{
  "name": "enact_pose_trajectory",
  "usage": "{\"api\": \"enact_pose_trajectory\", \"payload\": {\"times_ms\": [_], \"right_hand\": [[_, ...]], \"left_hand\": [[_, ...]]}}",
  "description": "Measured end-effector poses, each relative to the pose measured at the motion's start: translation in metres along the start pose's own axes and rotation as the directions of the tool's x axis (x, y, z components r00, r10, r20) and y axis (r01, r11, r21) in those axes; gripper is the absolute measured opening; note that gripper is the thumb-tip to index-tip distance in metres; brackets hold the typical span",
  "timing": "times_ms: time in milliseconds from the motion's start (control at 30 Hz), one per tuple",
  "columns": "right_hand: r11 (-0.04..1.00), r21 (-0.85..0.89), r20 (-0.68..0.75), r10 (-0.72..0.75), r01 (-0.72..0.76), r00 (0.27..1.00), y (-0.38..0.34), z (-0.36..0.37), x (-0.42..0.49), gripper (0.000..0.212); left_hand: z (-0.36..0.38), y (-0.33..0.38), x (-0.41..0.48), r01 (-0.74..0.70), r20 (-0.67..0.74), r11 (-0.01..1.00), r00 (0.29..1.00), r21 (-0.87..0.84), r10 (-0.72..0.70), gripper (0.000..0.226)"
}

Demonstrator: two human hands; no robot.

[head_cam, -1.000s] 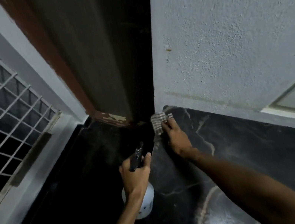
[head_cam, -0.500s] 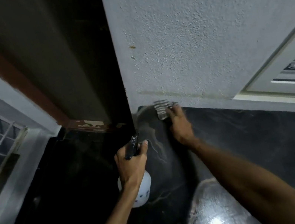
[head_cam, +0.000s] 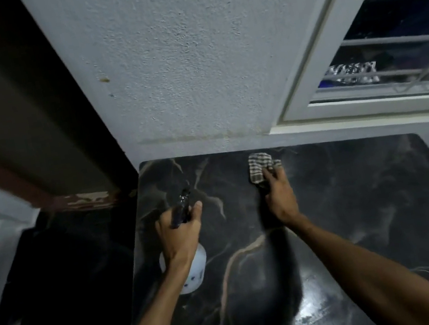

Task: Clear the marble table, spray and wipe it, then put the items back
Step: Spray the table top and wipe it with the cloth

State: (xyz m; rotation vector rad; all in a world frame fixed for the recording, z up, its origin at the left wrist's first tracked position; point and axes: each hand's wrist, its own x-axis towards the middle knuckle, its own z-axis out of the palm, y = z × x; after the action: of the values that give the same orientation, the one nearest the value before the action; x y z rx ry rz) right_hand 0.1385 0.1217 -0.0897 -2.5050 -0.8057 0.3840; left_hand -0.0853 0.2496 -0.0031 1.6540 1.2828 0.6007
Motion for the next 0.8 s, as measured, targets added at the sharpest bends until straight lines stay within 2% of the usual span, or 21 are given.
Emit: {"api": "enact_pose_trajectory", "payload": {"times_ms": [67,100,133,167,200,267,300,333,367,433,500,533,567,600,633,700,767,800], "right_hand": [[0.975,-0.081,0.099,-0.199,0.207,0.975,-0.003,-0.004,-0.022,0.076],[0.942,-0.069,0.156,-0.315,0.329,0.936,0.002,-0.005,-0.032,0.075],[0.907,-0.056,0.193,-0.4,0.417,0.896,0.012,-0.009,-0.037,0.073],[0.894,-0.05,0.172,-0.432,0.446,0.885,0.026,-0.017,-0.034,0.07],[0.919,-0.056,0.105,-0.384,0.391,0.917,0.039,-0.026,-0.024,0.067],[0.995,-0.021,-0.056,-0.1,0.099,0.993,0.08,-0.046,-0.005,0.061],[0.999,0.026,-0.117,0.022,-0.019,0.993,0.099,-0.054,-0.002,0.055],[0.997,0.048,-0.153,0.061,-0.055,0.986,0.107,-0.056,-0.003,0.045],[0.998,0.061,-0.132,0.036,-0.029,0.991,0.099,-0.05,-0.006,0.037],[0.971,0.121,0.012,-0.21,0.207,0.978,0.081,-0.025,-0.022,0.039],[0.864,0.081,0.193,-0.503,0.498,0.842,0.068,-0.011,-0.036,0.048],[0.823,0.069,0.204,-0.565,0.564,0.799,0.073,-0.019,-0.031,0.051],[0.835,0.108,0.136,-0.55,0.54,0.824,0.085,-0.037,-0.018,0.049],[0.88,0.063,0.075,-0.475,0.472,0.877,0.107,-0.05,-0.003,0.046],[0.942,0.009,0.019,-0.336,0.336,0.942,0.125,-0.068,0.01,0.047],[0.992,0.003,-0.081,-0.126,0.127,0.989,0.153,-0.09,0.018,0.05],[0.987,0.074,-0.081,-0.134,0.14,0.988,0.135,-0.088,-0.01,0.04],[0.964,0.158,-0.028,-0.215,0.216,0.976,0.116,-0.074,-0.032,0.035]], "left_hand": [[0.013,0.004,-0.008,0.001,0.017,1.0,1.0,0.005,-0.001,0.039],[0.019,0.009,-0.013,0.003,0.021,1.0,1.0,0.0,-0.003,0.038],[0.028,0.015,-0.019,-0.001,0.017,1.0,1.0,0.011,0.001,0.038],[0.035,0.021,-0.025,-0.008,0.01,1.0,1.0,0.021,0.008,0.037],[0.038,0.022,-0.028,-0.018,0.005,1.0,1.0,0.026,0.017,0.037],[0.05,0.026,-0.039,-0.078,-0.012,0.995,0.997,0.056,0.079,0.036],[0.056,0.028,-0.047,-0.119,-0.036,0.99,0.992,0.08,0.123,0.034],[0.063,0.03,-0.055,-0.151,-0.061,0.983,0.986,0.105,0.158,0.033],[0.068,0.032,-0.061,-0.159,-0.074,0.98,0.983,0.122,0.169,0.034],[0.086,0.034,-0.078,-0.123,-0.081,0.981,0.987,0.151,0.136,0.035],[0.099,0.036,-0.098,-0.071,-0.123,0.986,0.988,0.153,0.09,0.034],[0.104,0.035,-0.107,-0.06,-0.141,0.988,0.987,0.14,0.08,0.031],[0.108,0.034,-0.117,-0.06,-0.15,0.991,0.986,0.124,0.078,0.029],[0.11,0.031,-0.126,-0.061,-0.156,0.991,0.985,0.119,0.08,0.028],[0.111,0.028,-0.135,-0.062,-0.163,0.991,0.983,0.119,0.081,0.027],[0.11,0.02,-0.15,-0.039,-0.202,0.992,0.977,0.122,0.063,0.027],[0.103,0.016,-0.167,0.0,-0.241,0.992,0.97,0.129,0.031,0.03],[0.099,0.013,-0.175,0.022,-0.251,0.992,0.968,0.128,0.011,0.033]]}}
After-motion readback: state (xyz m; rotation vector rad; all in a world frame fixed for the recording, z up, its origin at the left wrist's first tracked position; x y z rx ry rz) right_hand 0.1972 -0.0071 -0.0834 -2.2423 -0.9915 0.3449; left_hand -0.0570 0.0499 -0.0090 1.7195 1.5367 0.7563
